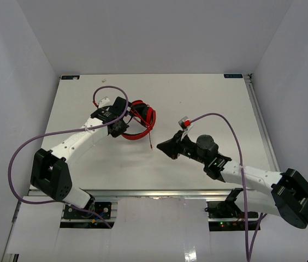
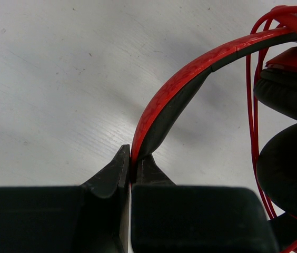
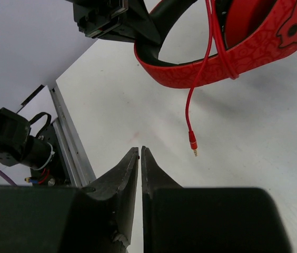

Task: Wrap the headphones

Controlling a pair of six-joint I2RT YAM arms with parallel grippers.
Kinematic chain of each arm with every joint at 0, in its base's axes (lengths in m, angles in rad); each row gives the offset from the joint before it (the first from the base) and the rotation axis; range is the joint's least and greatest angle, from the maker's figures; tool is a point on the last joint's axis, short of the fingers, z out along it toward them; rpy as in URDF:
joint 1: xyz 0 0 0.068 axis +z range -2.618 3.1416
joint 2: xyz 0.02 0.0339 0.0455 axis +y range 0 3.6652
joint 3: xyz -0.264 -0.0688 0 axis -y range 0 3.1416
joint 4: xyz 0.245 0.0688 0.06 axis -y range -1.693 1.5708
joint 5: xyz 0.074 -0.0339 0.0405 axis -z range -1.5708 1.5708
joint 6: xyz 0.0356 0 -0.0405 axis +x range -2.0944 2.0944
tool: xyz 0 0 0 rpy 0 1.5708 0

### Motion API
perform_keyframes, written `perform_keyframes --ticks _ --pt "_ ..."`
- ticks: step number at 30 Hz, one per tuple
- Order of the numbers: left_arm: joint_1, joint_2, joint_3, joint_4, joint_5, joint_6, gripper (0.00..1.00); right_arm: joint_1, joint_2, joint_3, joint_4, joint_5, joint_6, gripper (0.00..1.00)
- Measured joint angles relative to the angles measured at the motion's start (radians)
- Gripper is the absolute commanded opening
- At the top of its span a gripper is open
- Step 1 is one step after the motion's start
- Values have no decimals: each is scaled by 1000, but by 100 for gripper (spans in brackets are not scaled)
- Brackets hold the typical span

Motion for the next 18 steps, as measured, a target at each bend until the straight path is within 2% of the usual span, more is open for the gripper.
perform_keyframes --ticks 18 --pt "0 -26 -21 11 16 7 0 -23 273 67 189 -108 91 12"
